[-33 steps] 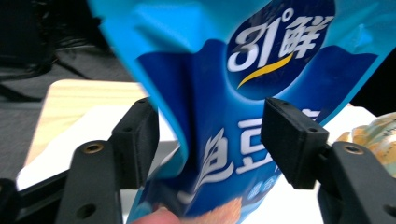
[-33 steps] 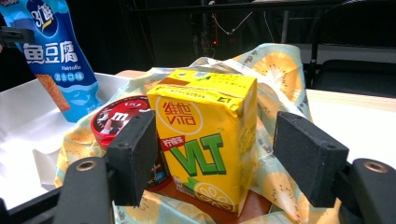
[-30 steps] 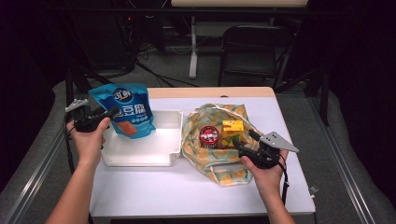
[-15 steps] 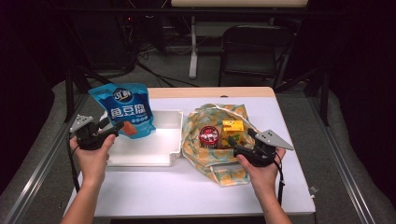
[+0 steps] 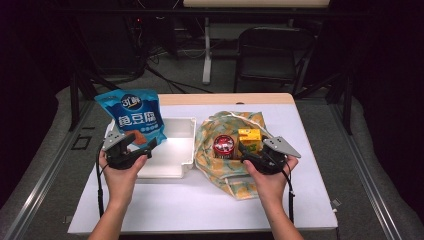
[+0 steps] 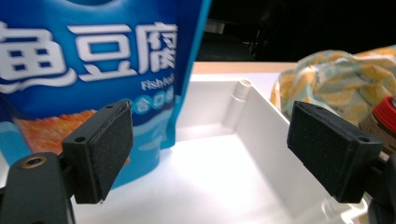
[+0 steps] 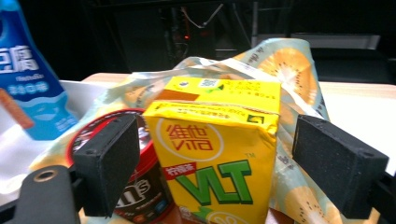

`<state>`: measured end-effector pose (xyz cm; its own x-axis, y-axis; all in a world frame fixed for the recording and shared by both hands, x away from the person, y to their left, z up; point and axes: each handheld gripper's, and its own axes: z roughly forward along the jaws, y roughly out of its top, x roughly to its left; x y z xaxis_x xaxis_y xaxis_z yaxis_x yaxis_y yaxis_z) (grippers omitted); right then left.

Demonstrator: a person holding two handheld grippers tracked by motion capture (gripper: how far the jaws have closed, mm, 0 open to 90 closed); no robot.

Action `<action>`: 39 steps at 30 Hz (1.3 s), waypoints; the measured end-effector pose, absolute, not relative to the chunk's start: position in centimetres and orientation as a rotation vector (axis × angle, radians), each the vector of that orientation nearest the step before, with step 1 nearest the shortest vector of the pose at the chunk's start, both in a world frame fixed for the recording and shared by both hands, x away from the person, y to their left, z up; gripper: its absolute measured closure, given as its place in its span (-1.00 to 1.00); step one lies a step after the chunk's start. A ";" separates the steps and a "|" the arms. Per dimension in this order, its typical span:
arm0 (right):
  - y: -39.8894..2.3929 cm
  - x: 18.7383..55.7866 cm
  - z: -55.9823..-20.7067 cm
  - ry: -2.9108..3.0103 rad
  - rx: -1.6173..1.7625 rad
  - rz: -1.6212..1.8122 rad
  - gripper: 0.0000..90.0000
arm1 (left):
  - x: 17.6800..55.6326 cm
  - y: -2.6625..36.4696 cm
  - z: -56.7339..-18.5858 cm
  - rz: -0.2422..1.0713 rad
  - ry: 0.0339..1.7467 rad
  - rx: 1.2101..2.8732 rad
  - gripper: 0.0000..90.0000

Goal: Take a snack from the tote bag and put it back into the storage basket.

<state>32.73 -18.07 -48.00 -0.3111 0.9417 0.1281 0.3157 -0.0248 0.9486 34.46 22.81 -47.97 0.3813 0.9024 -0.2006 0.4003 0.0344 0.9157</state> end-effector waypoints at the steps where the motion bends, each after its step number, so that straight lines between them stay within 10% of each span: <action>1: -18.0 32.8 -48.1 1.651 1.335 1.350 -0.67 | 34.4 22.6 -48.2 0.576 1.200 1.571 -0.67; 39: -15.4 35.0 -49.0 1.539 1.396 1.167 -0.37 | 33.4 19.3 -50.2 0.493 1.170 1.667 -0.65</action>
